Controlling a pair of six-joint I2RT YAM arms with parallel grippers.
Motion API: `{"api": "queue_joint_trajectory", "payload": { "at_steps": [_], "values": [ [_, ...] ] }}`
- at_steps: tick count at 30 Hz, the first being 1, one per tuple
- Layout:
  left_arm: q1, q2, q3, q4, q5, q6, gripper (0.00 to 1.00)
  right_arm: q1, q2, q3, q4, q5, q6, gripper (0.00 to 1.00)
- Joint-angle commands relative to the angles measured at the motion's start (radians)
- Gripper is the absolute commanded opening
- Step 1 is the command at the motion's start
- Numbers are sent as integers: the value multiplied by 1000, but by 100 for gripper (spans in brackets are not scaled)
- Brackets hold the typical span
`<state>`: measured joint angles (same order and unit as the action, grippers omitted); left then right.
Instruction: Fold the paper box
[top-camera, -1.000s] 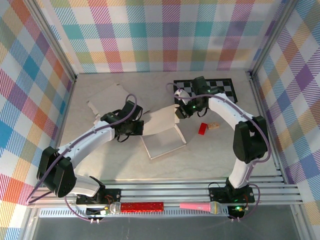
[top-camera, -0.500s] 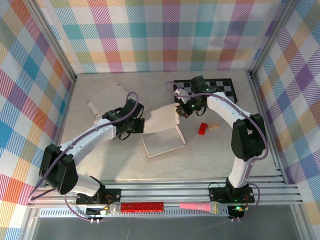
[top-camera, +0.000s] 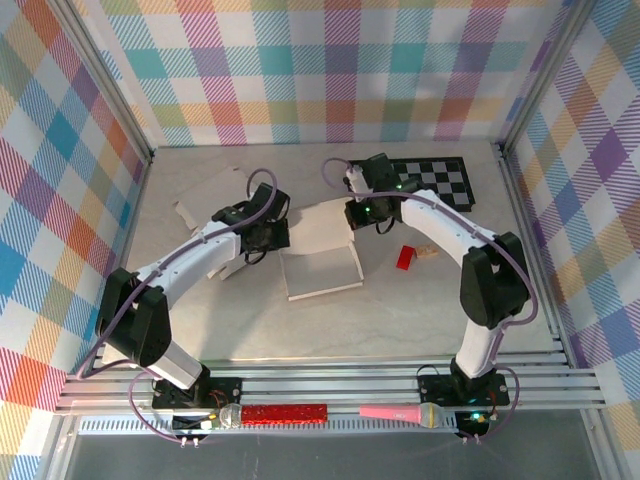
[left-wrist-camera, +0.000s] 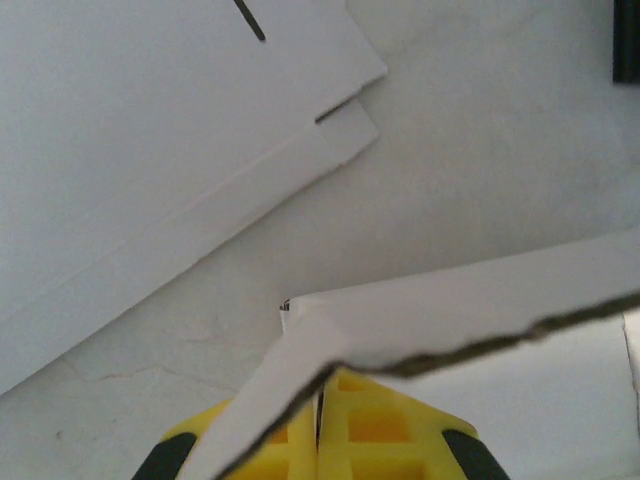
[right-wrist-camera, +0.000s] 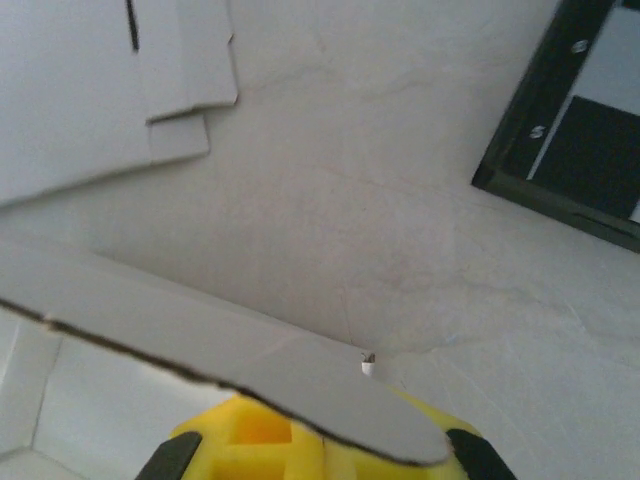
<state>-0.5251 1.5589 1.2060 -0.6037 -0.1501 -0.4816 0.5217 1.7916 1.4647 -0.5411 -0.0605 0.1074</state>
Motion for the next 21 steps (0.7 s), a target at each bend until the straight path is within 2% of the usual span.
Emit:
{"api": "queue_joint_trajectory", "payload": {
  "at_steps": [1, 5, 14, 21],
  "values": [
    [11, 7, 29, 123, 28, -35, 0, 39, -102, -88, 162, 98, 246, 0],
    [11, -12, -28, 240, 49, -8, 0, 81, -163, -221, 331, 143, 308, 0],
    [7, -96, -241, 475, 125, 5, 0, 150, -273, -519, 666, 221, 308, 0],
    [-5, -174, -356, 562, 149, 7, 0, 168, -307, -578, 657, 266, 409, 0]
  ]
}}
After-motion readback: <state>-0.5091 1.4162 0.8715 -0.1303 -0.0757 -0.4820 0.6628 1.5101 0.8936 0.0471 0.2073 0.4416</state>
